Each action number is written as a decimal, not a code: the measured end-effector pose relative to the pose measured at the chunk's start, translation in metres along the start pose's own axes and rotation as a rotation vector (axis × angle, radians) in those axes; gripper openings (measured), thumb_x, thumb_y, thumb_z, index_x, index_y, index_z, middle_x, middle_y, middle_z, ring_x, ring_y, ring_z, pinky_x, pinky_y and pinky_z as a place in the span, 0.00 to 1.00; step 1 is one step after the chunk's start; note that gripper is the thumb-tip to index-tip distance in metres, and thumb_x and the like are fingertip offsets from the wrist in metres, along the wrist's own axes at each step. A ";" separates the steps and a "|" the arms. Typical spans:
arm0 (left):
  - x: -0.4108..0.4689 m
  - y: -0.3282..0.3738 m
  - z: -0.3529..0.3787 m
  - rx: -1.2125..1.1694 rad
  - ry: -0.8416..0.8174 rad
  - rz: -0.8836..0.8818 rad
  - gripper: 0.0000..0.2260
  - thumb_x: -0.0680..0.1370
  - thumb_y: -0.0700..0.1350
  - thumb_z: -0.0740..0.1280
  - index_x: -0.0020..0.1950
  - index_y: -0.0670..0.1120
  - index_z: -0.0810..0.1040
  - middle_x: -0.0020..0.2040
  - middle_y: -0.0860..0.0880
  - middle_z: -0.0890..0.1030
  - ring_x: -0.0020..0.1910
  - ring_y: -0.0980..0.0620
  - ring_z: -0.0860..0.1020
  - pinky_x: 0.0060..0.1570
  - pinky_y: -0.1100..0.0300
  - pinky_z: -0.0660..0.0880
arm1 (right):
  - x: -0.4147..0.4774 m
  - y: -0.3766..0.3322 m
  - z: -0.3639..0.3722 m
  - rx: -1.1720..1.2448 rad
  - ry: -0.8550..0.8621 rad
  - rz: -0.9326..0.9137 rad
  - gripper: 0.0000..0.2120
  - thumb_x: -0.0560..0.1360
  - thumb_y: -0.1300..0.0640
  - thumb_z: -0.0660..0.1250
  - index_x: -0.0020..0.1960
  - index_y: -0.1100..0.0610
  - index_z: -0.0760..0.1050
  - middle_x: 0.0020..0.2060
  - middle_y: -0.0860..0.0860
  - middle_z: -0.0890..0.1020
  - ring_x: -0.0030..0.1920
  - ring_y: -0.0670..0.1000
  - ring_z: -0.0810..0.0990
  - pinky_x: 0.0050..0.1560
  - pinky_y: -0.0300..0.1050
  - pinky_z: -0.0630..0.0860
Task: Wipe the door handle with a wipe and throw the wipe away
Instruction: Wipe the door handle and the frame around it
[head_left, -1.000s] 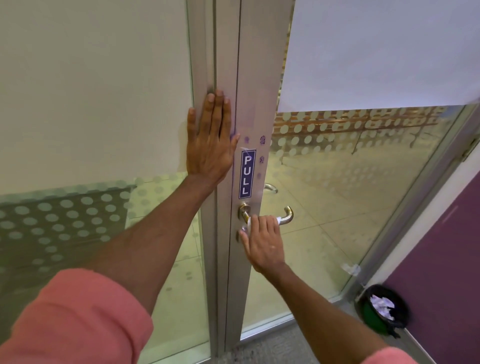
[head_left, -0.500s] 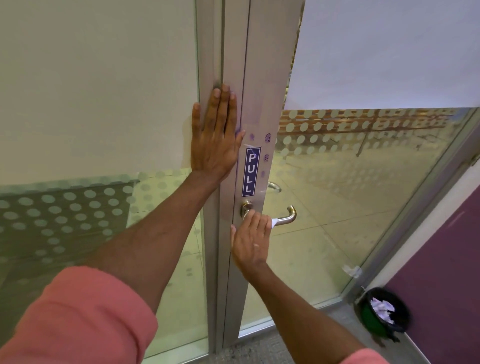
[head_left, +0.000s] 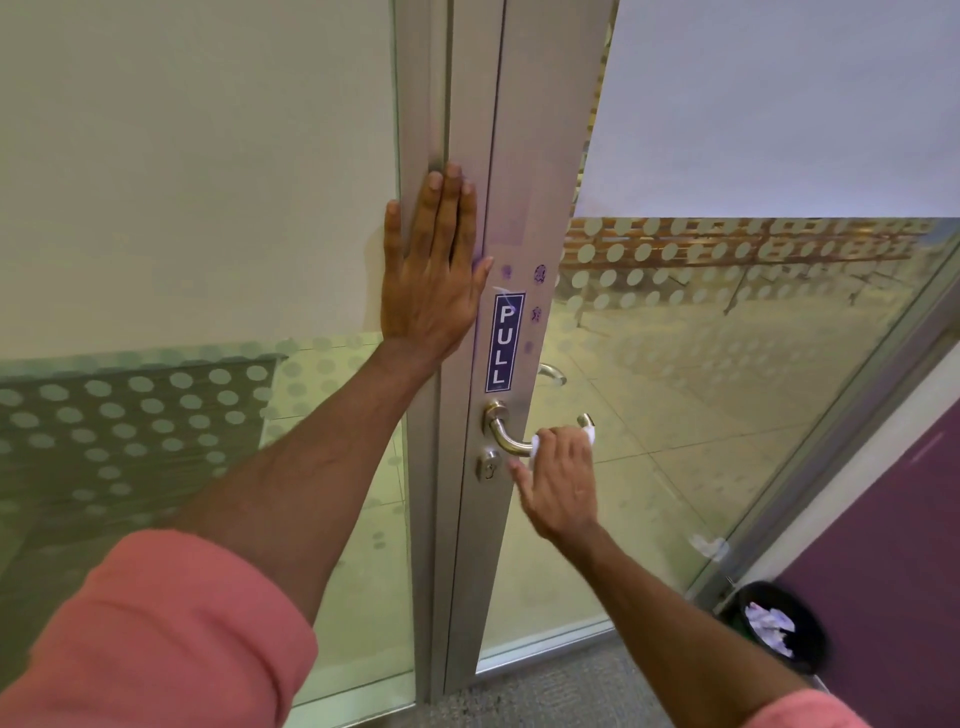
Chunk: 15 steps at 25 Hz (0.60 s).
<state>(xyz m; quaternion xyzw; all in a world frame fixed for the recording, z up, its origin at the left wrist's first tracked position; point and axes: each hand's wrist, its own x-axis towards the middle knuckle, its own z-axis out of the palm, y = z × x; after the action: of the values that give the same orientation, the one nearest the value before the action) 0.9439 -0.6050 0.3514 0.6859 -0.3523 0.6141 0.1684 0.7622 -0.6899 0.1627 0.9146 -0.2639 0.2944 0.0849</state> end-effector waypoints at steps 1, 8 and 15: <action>0.000 0.001 0.001 0.006 0.004 -0.002 0.29 0.83 0.59 0.48 0.78 0.41 0.57 0.77 0.42 0.63 0.76 0.45 0.60 0.74 0.44 0.45 | -0.001 -0.015 0.004 0.025 -0.001 0.023 0.29 0.80 0.37 0.41 0.52 0.58 0.70 0.46 0.55 0.74 0.50 0.57 0.71 0.62 0.55 0.67; 0.000 0.001 -0.001 -0.011 -0.002 -0.012 0.29 0.83 0.59 0.47 0.78 0.42 0.57 0.77 0.43 0.63 0.76 0.45 0.61 0.73 0.43 0.49 | 0.011 0.062 0.001 0.116 0.003 -0.297 0.23 0.81 0.41 0.47 0.54 0.58 0.71 0.45 0.54 0.76 0.46 0.54 0.73 0.61 0.50 0.65; 0.000 -0.001 0.002 0.004 0.012 -0.009 0.29 0.83 0.59 0.49 0.78 0.42 0.57 0.77 0.43 0.63 0.76 0.45 0.60 0.74 0.45 0.44 | 0.028 0.070 -0.005 0.347 -0.008 -0.238 0.22 0.83 0.47 0.47 0.41 0.59 0.71 0.37 0.54 0.73 0.39 0.54 0.68 0.51 0.50 0.70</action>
<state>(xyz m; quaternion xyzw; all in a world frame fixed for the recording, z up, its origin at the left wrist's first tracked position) 0.9463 -0.6054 0.3512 0.6840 -0.3471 0.6181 0.1721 0.7416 -0.7596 0.1828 0.9414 -0.0995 0.3197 -0.0407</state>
